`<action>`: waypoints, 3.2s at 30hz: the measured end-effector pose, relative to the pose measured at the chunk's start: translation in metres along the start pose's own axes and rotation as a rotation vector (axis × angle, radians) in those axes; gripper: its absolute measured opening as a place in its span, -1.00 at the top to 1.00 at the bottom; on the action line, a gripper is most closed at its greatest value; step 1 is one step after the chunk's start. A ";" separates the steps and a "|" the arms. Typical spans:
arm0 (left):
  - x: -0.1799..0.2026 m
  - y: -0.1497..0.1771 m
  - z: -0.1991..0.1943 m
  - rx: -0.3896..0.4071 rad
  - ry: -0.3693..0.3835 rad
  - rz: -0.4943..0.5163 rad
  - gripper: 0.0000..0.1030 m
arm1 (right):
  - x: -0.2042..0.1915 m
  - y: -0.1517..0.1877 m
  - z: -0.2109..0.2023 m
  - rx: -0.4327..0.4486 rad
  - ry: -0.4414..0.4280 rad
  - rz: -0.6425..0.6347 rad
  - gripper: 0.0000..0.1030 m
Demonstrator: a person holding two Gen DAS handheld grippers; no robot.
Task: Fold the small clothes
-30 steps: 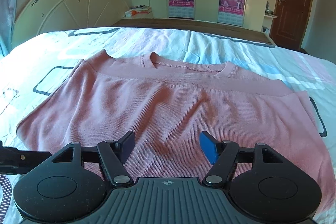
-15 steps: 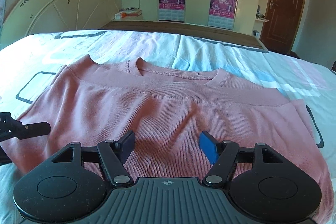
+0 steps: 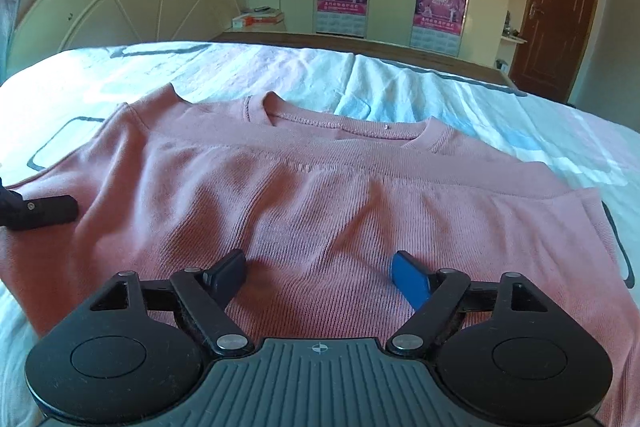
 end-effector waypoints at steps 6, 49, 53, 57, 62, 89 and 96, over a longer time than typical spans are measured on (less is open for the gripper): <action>0.092 0.009 -0.001 0.048 0.029 0.252 0.79 | 0.039 0.003 -0.032 0.056 -0.058 0.058 -0.55; 0.184 0.112 0.045 -0.101 -0.079 0.620 -0.34 | 0.223 0.019 -0.055 -0.041 -0.243 0.394 0.20; 0.186 0.112 0.056 -0.098 -0.070 0.632 -0.38 | 0.216 0.014 -0.047 -0.056 -0.261 0.399 0.65; 0.195 0.108 0.066 -0.090 -0.051 0.613 -0.38 | 0.218 0.008 -0.070 0.026 -0.227 0.410 0.71; 0.207 0.116 0.073 -0.128 0.006 0.616 -0.39 | 0.229 0.025 -0.106 0.050 -0.189 0.413 0.71; 0.203 0.052 0.167 -0.169 -0.069 0.350 -0.37 | 0.240 -0.019 -0.044 0.059 0.024 0.210 0.70; 0.183 0.060 0.184 -0.158 -0.119 0.291 -0.40 | 0.255 -0.007 -0.008 0.009 0.094 0.179 0.69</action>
Point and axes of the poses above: each gripper's, at about its wrist camera, not at the fingertips, and z roughly the way its jaws point, x to its right, y to its underside, the point moved 1 cm from there along z, roughly the way its jaws point, and after that the axes turned 3 degrees about -z, right-handed, at the moved point
